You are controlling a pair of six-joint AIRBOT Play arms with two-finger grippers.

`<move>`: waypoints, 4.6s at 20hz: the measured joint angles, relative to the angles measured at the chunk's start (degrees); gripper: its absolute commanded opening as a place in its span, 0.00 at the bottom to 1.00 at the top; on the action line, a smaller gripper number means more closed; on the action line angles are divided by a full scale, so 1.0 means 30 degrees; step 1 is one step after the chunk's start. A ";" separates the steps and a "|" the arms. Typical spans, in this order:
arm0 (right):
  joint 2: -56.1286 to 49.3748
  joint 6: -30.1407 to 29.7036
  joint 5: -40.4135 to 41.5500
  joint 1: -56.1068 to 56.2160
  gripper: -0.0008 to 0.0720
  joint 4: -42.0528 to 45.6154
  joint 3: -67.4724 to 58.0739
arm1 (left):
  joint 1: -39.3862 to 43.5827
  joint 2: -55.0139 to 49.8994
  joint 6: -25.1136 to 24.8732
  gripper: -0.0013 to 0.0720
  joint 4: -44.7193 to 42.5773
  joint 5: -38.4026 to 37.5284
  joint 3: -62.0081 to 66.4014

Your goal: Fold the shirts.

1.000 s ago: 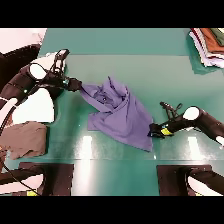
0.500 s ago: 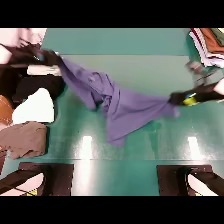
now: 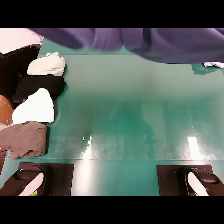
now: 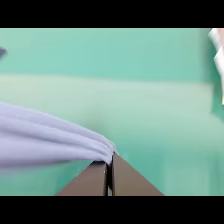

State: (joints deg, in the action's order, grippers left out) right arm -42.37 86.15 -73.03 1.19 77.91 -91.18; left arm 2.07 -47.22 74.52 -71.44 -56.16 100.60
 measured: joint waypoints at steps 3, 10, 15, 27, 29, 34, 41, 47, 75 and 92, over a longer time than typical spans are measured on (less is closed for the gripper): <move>0.0423 -0.0270 -0.0335 -0.0138 0.02 0.0036 -0.0495 | -0.0007 0.0503 -0.0189 0.05 -0.0022 -0.1209 0.0306; 0.0787 -0.0576 -0.1064 -0.0226 0.02 0.0131 -0.1180 | -0.0036 0.1639 -0.0313 0.05 0.0816 -0.2441 0.1056; -0.0299 -0.0925 -0.3388 -0.0226 0.02 0.0532 -0.4925 | -0.0036 0.2601 0.0138 0.05 0.2018 -0.3497 0.3133; -0.8517 -0.0248 -0.7053 -0.0073 0.02 0.0903 -0.6302 | -0.0015 -0.4605 0.1501 0.05 0.0182 -0.4488 -0.1115; -1.0367 -0.0146 -0.6324 0.0233 0.03 0.0954 -0.5122 | -0.0015 -0.7475 0.1566 0.05 0.0364 -0.3767 -0.2178; -1.4863 -0.0153 -0.3825 0.0918 0.27 0.0699 -0.3854 | -0.0022 -1.3296 0.1763 0.77 0.0634 -0.1785 -0.3155; -1.6961 -0.0962 -0.3373 -0.0248 0.46 -0.4095 -0.4277 | -0.1027 -1.4178 0.2011 0.70 0.0787 -0.3096 -0.2965; -1.2284 -0.1829 -0.3585 -0.2164 0.60 -0.5348 0.2419 | -0.2557 -0.9894 0.2025 0.70 0.0976 -0.4728 -0.9901; -0.4947 -0.0474 0.0466 -0.5027 0.17 -0.6805 2.1813 | -0.2856 -0.6237 -0.0685 0.05 0.6870 -0.1282 -2.0218; 0.0641 -0.0364 -0.1246 -0.1362 0.02 -0.3453 0.2463 | -0.2841 0.2135 0.1843 0.05 0.4947 -0.4408 -0.1239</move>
State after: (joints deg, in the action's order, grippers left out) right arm -40.45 85.06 -76.77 -2.90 67.55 -83.79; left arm -6.46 -40.82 80.05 -56.60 -69.38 96.88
